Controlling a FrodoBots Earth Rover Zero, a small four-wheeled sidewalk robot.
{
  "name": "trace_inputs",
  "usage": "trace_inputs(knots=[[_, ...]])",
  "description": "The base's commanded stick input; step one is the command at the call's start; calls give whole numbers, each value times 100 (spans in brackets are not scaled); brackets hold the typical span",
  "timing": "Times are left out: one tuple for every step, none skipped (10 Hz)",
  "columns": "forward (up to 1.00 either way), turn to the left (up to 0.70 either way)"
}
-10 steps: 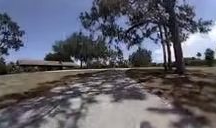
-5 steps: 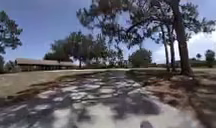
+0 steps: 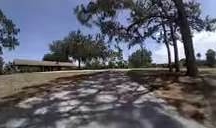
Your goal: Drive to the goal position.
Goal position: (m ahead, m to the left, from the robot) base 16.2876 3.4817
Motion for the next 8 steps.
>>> trace_inputs(knots=[[100,0],[100,0],[100,0],[100,0],[100,0],[100,0],[100,0],[100,0]])
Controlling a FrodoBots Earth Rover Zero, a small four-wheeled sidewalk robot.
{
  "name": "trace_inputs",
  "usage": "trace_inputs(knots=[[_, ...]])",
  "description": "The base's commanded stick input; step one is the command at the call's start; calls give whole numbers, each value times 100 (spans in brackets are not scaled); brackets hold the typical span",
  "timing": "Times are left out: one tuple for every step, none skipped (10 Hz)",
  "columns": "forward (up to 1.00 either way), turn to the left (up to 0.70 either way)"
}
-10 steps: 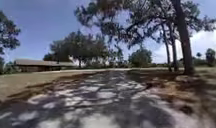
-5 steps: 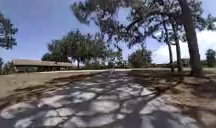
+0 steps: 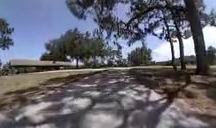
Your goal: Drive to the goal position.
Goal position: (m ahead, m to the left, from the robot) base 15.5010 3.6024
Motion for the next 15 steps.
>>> trace_inputs(knots=[[100,0],[100,0],[100,0],[100,0],[100,0],[100,0],[100,0],[100,0],[100,0],[100,0],[100,0],[100,0],[100,0],[100,0],[100,0]])
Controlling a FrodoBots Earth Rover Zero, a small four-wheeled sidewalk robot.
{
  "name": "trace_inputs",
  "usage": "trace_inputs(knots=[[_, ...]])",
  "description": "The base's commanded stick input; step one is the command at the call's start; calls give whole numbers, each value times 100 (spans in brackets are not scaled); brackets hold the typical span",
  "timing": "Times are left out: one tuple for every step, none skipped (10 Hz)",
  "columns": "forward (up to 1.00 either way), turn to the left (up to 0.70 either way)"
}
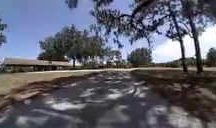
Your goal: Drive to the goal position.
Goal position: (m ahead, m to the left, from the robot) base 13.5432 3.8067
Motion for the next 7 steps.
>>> trace_inputs(knots=[[100,0],[100,0],[100,0],[100,0],[100,0],[100,0],[100,0]])
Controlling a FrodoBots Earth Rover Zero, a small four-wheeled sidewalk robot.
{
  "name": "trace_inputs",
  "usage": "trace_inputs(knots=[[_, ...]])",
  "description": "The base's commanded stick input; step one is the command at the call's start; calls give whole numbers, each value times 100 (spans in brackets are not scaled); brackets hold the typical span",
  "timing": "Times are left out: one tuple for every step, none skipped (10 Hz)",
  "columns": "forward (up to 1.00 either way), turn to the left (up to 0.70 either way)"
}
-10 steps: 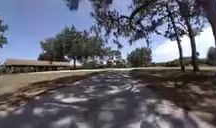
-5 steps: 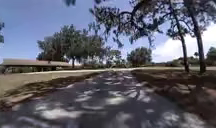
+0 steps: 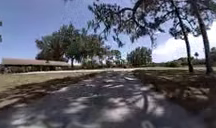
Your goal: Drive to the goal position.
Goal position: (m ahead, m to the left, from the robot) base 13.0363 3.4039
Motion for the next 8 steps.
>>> trace_inputs(knots=[[100,0],[100,0],[100,0],[100,0],[100,0],[100,0],[100,0],[100,0]])
